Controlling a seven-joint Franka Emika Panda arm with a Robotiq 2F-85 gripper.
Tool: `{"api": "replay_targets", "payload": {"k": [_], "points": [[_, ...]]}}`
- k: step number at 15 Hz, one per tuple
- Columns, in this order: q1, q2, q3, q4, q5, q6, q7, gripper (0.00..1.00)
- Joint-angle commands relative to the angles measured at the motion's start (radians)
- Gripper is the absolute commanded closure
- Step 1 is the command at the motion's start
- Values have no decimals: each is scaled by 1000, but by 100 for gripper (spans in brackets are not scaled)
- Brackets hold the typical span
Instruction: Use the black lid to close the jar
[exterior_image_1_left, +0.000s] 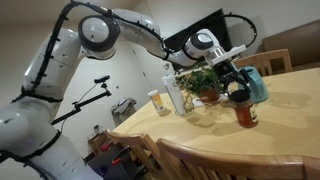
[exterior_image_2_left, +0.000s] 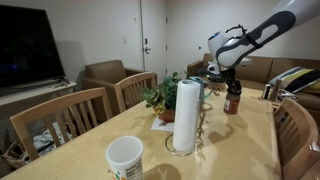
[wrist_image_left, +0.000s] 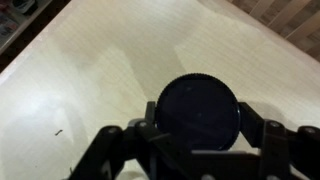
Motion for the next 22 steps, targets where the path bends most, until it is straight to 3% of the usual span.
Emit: {"api": "replay_targets", "payload": {"k": [1,5,6,8,22], "points": [[5,15,-8,42,3,-41,-14,46],[6,20,-9,52,1,-49,-13,46],[9,22,-11,54,-4,-57,-14,14],[10,23,-12,56,-5,-65,-12,0],[7,-3,-33,53,-17,-16,55,0]]}}
